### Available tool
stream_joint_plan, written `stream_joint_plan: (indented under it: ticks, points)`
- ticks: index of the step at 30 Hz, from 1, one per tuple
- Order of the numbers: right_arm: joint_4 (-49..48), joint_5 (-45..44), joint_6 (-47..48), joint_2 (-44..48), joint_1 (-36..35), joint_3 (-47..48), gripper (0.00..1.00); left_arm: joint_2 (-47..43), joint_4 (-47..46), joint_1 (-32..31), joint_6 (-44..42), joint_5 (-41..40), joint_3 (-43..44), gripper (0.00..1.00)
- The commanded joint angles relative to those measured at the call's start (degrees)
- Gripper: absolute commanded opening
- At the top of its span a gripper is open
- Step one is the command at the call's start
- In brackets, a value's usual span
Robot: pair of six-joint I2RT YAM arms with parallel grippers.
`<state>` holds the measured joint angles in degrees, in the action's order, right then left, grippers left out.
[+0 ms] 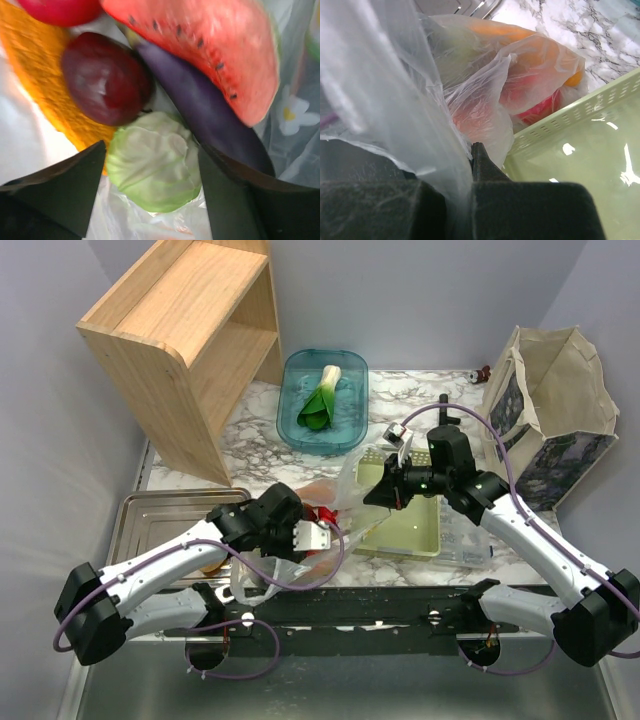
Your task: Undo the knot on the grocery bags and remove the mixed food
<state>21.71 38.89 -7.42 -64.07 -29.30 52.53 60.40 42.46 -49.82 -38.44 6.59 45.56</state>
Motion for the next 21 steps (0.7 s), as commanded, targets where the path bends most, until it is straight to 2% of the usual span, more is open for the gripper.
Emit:
stream_joint_plan:
  ticks: [1, 5, 9, 11, 14, 16, 18, 21]
  points:
    - [0.61, -0.97, 0.93, 1.21, -0.41, -0.97, 0.01, 2.67, -0.96, 0.25, -5.41, -7.76, -6.72, 0.82]
    - [0.69, -2.41, 0.83, 1.05, -0.41, -1.35, 0.01, 5.75, -3.36, 0.25, -5.85, -10.65, -9.69, 0.83]
    - [0.83, -2.27, 0.5, 0.64, -0.41, -1.22, 0.01, 10.08, -6.67, 0.25, -5.68, -13.09, -10.54, 0.78]
    - [0.68, -2.33, 0.5, 0.36, -0.41, -1.13, 0.01, 11.42, -7.13, 0.25, -5.79, -13.55, -10.27, 0.63]
    - [0.79, -2.59, 0.48, 0.0, -0.41, -0.69, 0.01, 8.29, -7.22, 0.25, -5.24, -10.84, -7.61, 0.28]
    - [0.74, -2.6, 0.36, -0.24, -0.41, -0.3, 0.01, 4.25, -6.51, 0.3, -3.31, -6.93, -3.91, 0.11]
    - [0.37, -2.49, 0.1, -0.43, -0.41, -0.19, 0.01, 0.67, -5.38, 0.43, -0.88, -1.68, 0.42, 0.0]
    - [-0.41, -2.09, -0.37, -0.8, -0.41, -0.41, 0.01, -3.17, -3.95, 0.82, 2.95, 7.04, 6.86, 0.0]
